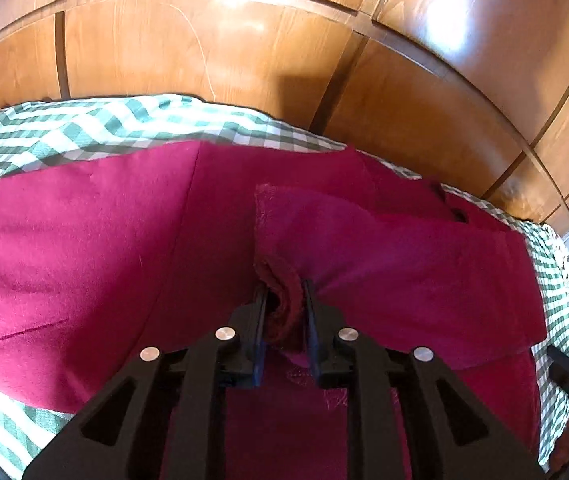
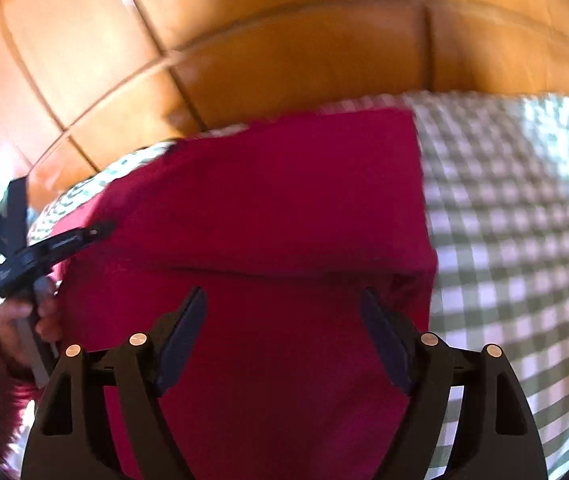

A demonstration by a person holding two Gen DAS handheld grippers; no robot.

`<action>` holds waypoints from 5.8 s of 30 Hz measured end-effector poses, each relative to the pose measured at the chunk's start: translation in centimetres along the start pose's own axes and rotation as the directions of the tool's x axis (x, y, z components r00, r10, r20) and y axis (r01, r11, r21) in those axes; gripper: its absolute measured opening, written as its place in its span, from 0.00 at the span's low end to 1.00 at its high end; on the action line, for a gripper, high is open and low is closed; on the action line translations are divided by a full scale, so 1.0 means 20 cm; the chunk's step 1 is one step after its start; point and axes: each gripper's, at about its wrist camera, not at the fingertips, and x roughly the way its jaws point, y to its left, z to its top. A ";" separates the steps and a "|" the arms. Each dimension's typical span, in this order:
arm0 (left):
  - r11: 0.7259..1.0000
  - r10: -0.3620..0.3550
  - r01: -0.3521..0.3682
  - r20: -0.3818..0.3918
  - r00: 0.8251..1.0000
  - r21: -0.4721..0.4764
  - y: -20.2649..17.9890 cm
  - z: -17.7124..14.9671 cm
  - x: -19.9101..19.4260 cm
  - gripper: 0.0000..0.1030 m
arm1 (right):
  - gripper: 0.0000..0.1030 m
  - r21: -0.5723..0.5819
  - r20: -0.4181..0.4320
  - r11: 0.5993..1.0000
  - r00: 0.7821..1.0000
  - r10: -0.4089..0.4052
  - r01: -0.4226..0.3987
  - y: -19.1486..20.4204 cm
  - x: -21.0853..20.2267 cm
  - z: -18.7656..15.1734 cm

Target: Fold small clothes

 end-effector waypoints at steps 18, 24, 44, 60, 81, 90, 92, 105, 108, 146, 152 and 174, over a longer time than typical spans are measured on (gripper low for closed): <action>0.956 0.015 -0.001 0.047 0.999 -0.293 0.57 -0.33 -0.54 0.48 | 0.90 -0.032 0.052 0.978 0.977 -0.205 0.207 0.19 0.13 -0.12; 0.892 0.113 -0.049 0.118 0.987 -0.449 0.91 -0.48 -0.75 0.59 | 0.96 -0.171 -0.010 0.954 0.968 -0.251 0.245 0.32 0.23 -0.32; 0.693 0.280 -0.090 0.151 0.948 -0.716 1.69 -0.36 -0.88 0.06 | 0.97 -0.148 -0.032 0.961 0.970 -0.240 0.233 0.30 0.27 -0.30; 0.973 -0.174 0.195 0.158 0.972 -0.123 0.23 -0.11 -0.49 0.26 | 0.97 -0.137 -0.025 0.966 0.974 -0.226 0.221 0.29 0.27 -0.30; 0.993 -0.095 0.099 0.062 0.994 -0.059 0.21 -0.68 -0.38 0.45 | 0.52 -0.071 -0.134 0.938 0.935 0.327 -0.338 0.89 0.46 0.03; 0.988 -0.133 0.138 0.083 0.988 -0.063 0.23 -0.70 -0.39 0.50 | 0.10 -0.089 -0.159 0.945 0.941 0.299 -0.315 1.13 0.56 0.16; 0.988 -0.135 0.140 0.084 0.987 -0.060 0.23 -0.71 -0.39 0.51 | 0.09 -0.150 -0.079 0.941 0.953 0.293 -0.302 1.15 0.41 0.21; 0.992 -0.113 0.117 0.080 0.990 -0.043 0.22 -0.70 -0.39 0.52 | 0.09 0.006 0.114 0.996 0.989 -0.092 0.092 0.28 0.12 0.32; 0.994 -0.103 0.106 0.076 0.992 -0.031 0.18 -0.70 -0.37 0.53 | 0.09 0.080 0.073 0.986 0.986 -0.149 0.143 0.09 0.16 0.23; 0.970 -0.126 0.139 0.075 0.989 -0.199 0.35 0.26 0.06 0.09 | 0.59 -0.070 0.087 0.982 0.982 -0.170 0.176 0.13 0.29 0.11; 0.972 0.236 -0.236 -0.006 0.972 -0.009 0.28 0.21 0.21 0.04 | 0.67 -0.128 0.069 0.958 0.966 -0.248 0.255 0.19 0.39 0.04; 0.965 0.196 -0.213 0.122 0.973 0.150 -0.06 -0.21 -0.20 0.49 | 0.69 -0.082 0.071 0.975 0.977 -0.203 0.208 0.15 0.40 0.03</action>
